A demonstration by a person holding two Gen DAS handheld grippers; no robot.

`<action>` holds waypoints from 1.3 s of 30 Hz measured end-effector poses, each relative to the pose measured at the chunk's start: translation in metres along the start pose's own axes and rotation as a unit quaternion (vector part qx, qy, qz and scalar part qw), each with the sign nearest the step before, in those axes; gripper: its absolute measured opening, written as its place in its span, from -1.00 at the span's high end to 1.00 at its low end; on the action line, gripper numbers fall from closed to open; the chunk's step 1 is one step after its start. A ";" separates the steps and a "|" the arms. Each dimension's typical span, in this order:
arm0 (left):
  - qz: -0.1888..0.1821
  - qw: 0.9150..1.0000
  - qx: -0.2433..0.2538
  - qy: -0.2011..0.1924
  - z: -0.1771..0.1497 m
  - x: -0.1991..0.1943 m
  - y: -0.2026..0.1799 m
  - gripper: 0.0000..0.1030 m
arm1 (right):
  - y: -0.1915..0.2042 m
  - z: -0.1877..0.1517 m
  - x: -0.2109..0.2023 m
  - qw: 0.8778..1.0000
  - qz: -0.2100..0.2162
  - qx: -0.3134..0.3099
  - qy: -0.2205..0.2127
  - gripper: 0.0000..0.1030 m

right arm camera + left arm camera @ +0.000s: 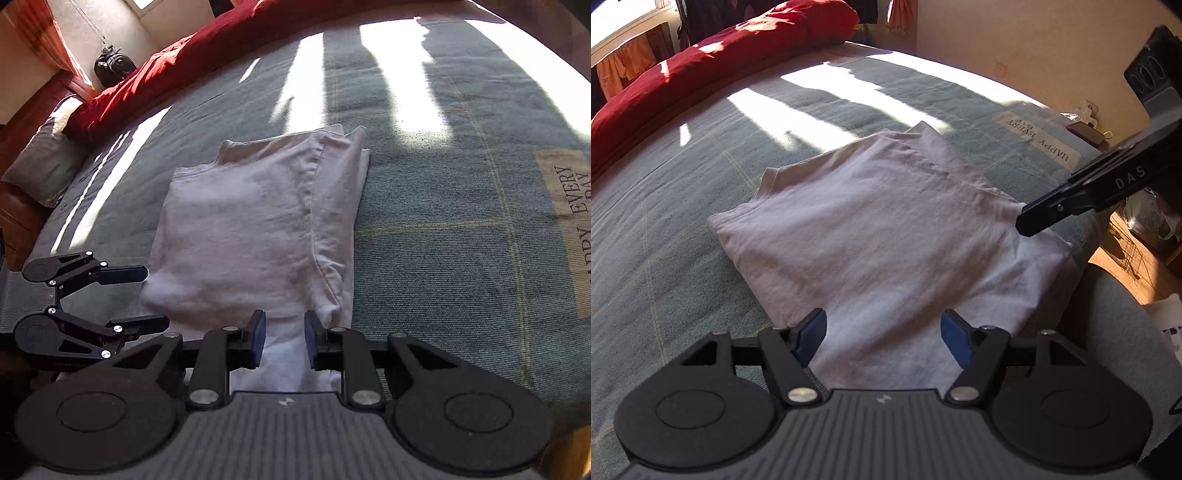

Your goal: Fold clothes

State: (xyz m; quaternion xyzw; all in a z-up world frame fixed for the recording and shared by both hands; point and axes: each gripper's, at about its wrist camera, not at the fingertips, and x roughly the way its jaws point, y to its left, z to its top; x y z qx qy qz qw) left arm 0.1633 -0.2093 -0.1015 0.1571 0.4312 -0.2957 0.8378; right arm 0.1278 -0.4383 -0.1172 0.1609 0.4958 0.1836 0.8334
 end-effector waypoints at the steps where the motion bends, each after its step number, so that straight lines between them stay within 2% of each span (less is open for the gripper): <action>1: -0.009 1.000 0.008 -0.004 -0.002 -0.004 -0.005 -0.40 | 0.004 -0.001 -0.001 1.000 0.008 -0.002 0.000 0.41; 4: -0.024 1.000 0.006 0.015 -0.012 0.000 -0.015 -0.42 | 0.013 -0.007 0.005 1.000 0.008 -0.006 0.014 0.41; 8: -0.022 0.998 -0.016 0.052 -0.033 0.009 -0.016 -0.41 | 0.006 -0.018 0.011 0.999 -0.012 0.017 0.024 0.41; 11: -0.031 0.997 -0.039 0.062 -0.044 0.004 -0.010 -0.42 | -0.002 -0.025 0.009 0.999 -0.021 0.037 0.022 0.41; 14: -0.020 0.997 -0.036 0.061 -0.044 -0.005 -0.007 -0.42 | -0.006 -0.027 0.002 0.998 -0.025 0.047 0.012 0.39; 16: -0.004 0.998 -0.033 0.050 -0.036 -0.009 -0.004 -0.43 | -0.003 -0.025 -0.001 0.999 -0.028 0.044 0.003 0.28; 19: 0.005 0.999 -0.036 0.026 -0.017 -0.009 0.001 -0.50 | 0.003 -0.017 -0.002 0.999 -0.030 0.038 -0.009 0.24; 22: -0.004 0.999 -0.040 0.012 -0.002 0.000 0.002 -0.54 | 0.010 -0.008 0.000 0.999 -0.030 0.031 -0.019 0.22; 26: -0.035 0.997 -0.070 0.026 -0.001 0.022 0.006 -0.56 | 0.017 -0.002 0.004 0.999 -0.025 0.027 -0.025 0.17; 28: -0.038 0.996 -0.075 0.028 -0.004 0.028 0.007 -0.58 | 0.018 -0.002 0.006 0.999 -0.024 0.028 -0.023 0.16; 34: -0.064 0.993 -0.099 0.030 -0.002 0.031 0.010 -0.89 | 0.009 -0.005 0.010 0.999 -0.028 0.041 -0.019 0.14; 39: -0.061 0.993 -0.100 0.033 -0.001 0.033 0.008 -0.95 | 0.005 -0.007 0.008 0.998 -0.030 0.049 -0.021 0.13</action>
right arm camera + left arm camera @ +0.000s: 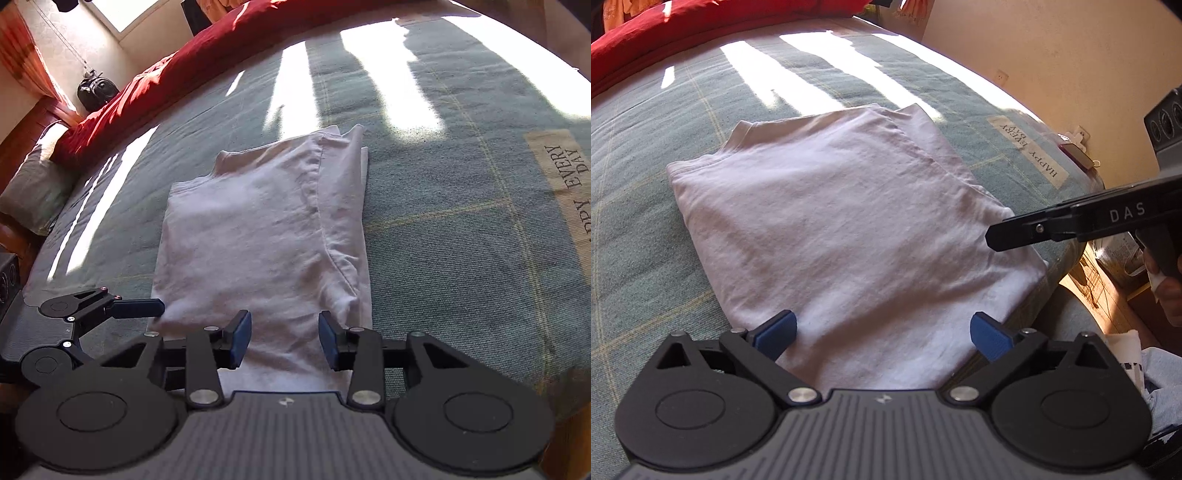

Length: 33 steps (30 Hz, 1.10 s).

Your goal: Fold clothes

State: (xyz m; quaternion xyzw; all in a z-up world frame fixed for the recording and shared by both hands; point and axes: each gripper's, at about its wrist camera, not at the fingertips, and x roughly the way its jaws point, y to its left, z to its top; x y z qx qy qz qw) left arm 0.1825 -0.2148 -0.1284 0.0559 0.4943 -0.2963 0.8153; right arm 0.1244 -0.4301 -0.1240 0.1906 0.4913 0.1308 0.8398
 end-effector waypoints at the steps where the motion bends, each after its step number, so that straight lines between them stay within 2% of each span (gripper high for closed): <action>1: -0.001 1.000 -0.002 0.000 0.000 0.000 0.000 -0.96 | -0.001 0.000 -0.001 1.000 0.000 0.001 0.000 0.13; 9: 0.005 1.000 -0.013 0.000 0.003 -0.004 0.000 -0.97 | -0.003 0.002 -0.006 1.000 -0.003 0.007 -0.007 0.13; 11: 0.010 1.000 -0.017 -0.002 0.006 -0.008 0.000 -0.97 | -0.002 0.004 -0.007 1.000 -0.004 0.006 -0.010 0.07; 17: 0.032 0.999 -0.004 -0.024 0.023 -0.017 0.002 -0.97 | -0.002 0.010 -0.011 1.000 -0.006 0.005 -0.020 0.05; 21: 0.047 0.999 0.013 -0.026 0.040 -0.009 0.006 -0.97 | -0.004 0.014 -0.013 1.000 -0.010 0.008 -0.025 0.03; 25: 0.047 0.998 0.021 -0.021 0.054 0.005 0.012 -0.97 | -0.009 0.016 -0.012 0.999 -0.016 0.013 -0.026 0.03; 33: 0.046 0.999 0.018 -0.002 0.063 0.032 0.025 -0.97 | -0.022 0.022 -0.006 0.999 -0.024 0.031 -0.025 0.03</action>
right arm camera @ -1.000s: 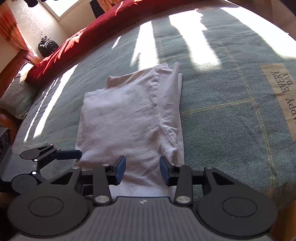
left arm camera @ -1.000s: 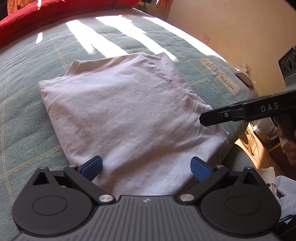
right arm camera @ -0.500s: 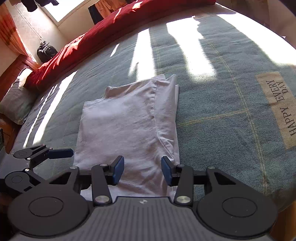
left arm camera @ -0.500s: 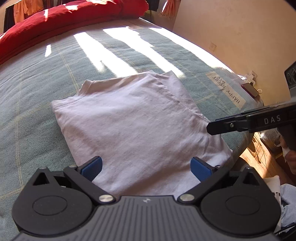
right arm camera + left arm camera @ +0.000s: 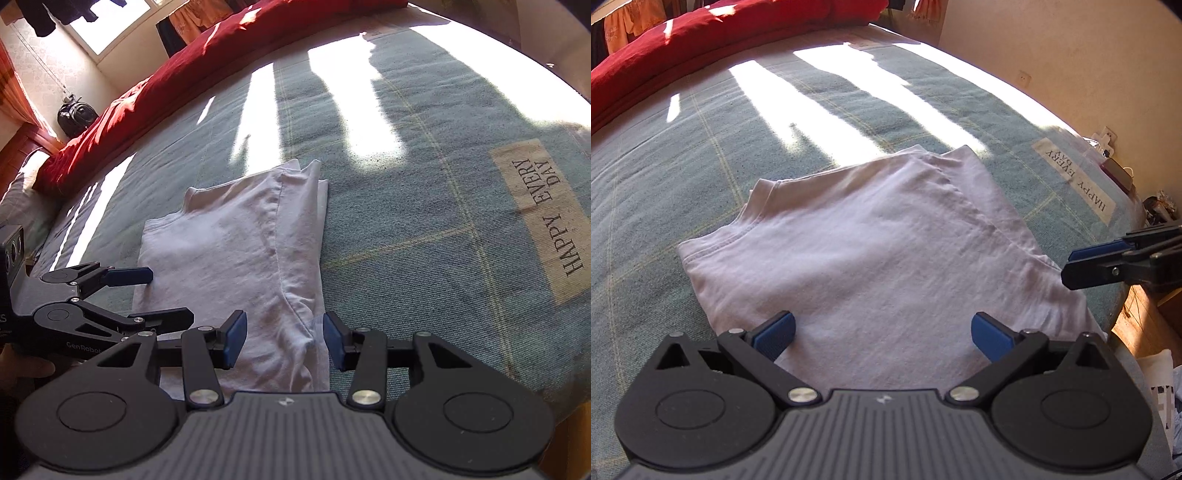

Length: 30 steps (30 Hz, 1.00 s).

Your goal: Fold clothes

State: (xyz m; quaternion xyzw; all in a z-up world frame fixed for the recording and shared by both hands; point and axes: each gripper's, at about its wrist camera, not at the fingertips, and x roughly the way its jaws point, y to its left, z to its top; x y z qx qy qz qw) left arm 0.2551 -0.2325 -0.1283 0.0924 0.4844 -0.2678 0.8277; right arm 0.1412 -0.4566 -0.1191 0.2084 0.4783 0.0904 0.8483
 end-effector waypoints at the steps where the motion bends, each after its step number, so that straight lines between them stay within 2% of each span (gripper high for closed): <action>1: 0.000 1.000 0.001 0.000 0.000 0.002 0.001 -0.97 | -0.001 0.001 0.001 1.000 -0.001 0.001 0.000 0.02; 11: 0.003 1.000 0.003 -0.006 0.014 0.008 0.009 -0.97 | -0.004 0.009 0.008 1.000 -0.002 0.006 -0.001 0.02; 19: 0.014 1.000 0.003 -0.023 0.017 -0.014 0.004 -0.97 | 0.008 0.009 -0.002 1.000 0.003 -0.005 -0.012 0.00; 23: 0.005 1.000 0.000 -0.023 0.009 -0.028 -0.007 -0.97 | 0.013 0.006 -0.008 1.000 0.005 -0.009 -0.016 -0.01; 30: -0.027 1.000 -0.005 -0.007 -0.028 -0.041 -0.035 -0.97 | 0.019 0.000 -0.018 1.000 0.008 -0.013 -0.023 -0.02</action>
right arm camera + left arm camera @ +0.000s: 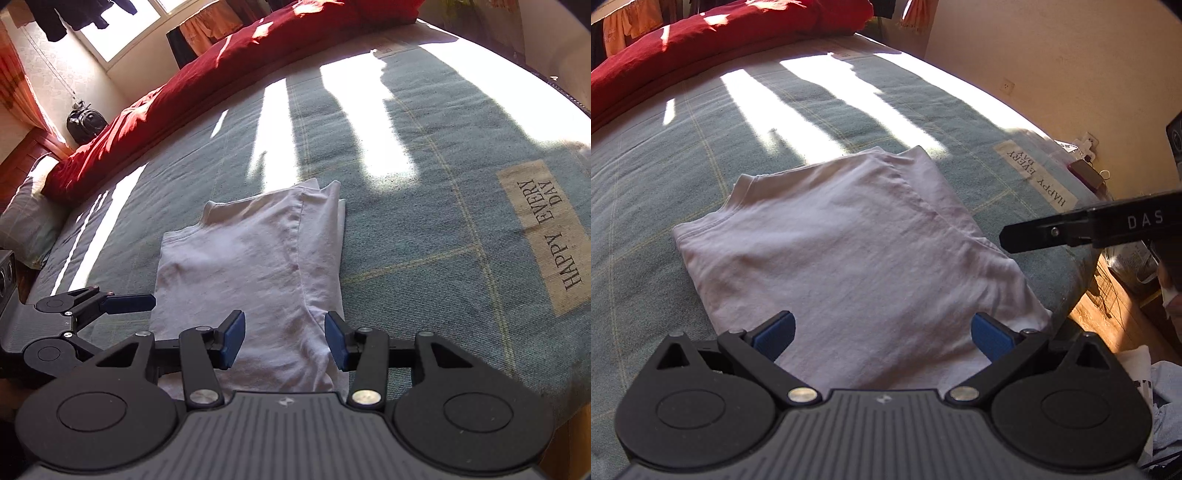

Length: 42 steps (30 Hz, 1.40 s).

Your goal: Fold clothes

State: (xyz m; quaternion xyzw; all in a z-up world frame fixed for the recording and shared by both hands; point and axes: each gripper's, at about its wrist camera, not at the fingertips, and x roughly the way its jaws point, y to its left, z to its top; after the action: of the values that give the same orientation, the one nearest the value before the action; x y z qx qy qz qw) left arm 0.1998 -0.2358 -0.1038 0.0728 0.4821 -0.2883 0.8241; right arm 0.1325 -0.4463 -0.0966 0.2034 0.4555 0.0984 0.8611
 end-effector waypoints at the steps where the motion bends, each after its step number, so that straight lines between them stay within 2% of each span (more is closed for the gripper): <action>1: -0.004 1.000 -0.004 0.003 -0.006 0.000 -0.002 -0.97 | 0.000 -0.001 -0.001 1.000 0.000 0.000 -0.001 -0.03; 4: -0.023 0.999 -0.023 0.016 -0.024 0.002 -0.004 -0.97 | 0.001 -0.003 -0.004 1.000 0.002 0.000 -0.003 -0.04; 9: -0.026 0.998 -0.038 0.030 -0.043 0.002 0.002 -0.97 | 0.001 -0.004 -0.003 1.000 0.008 0.002 0.000 -0.05; 13: -0.013 0.999 -0.045 0.003 -0.028 -0.012 0.012 -0.96 | 0.004 0.000 0.005 1.000 0.021 -0.001 0.006 -0.05; 17: 0.008 0.996 -0.083 -0.032 -0.010 -0.019 0.039 -0.97 | 0.006 0.010 0.017 1.000 0.024 -0.012 0.005 -0.10; 19: 0.020 0.993 -0.111 -0.038 -0.006 -0.018 0.055 -0.97 | 0.002 0.016 0.021 1.000 0.020 -0.013 0.003 -0.17; 24: 0.032 0.981 -0.187 -0.038 -0.016 -0.011 0.092 -0.96 | -0.025 0.022 0.030 1.000 0.008 0.008 0.005 -0.21; 27: 0.013 0.973 -0.230 -0.029 -0.024 -0.004 0.107 -0.96 | -0.041 0.020 0.037 0.999 0.013 0.029 0.012 -0.23; 32: -0.039 0.957 -0.286 -0.028 -0.035 0.006 0.118 -0.96 | -0.059 0.014 0.052 0.996 0.051 0.069 0.026 -0.24; 42: -0.062 0.946 -0.316 -0.028 -0.037 0.026 0.134 -0.96 | -0.068 0.023 0.076 0.990 0.102 0.089 0.034 -0.26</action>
State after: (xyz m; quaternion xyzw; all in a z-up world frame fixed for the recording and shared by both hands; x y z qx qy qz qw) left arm 0.2546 -0.1216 -0.1654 -0.2291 0.5288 -0.1736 0.7986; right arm 0.1931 -0.4867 -0.1719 0.3213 0.4687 0.1516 0.8087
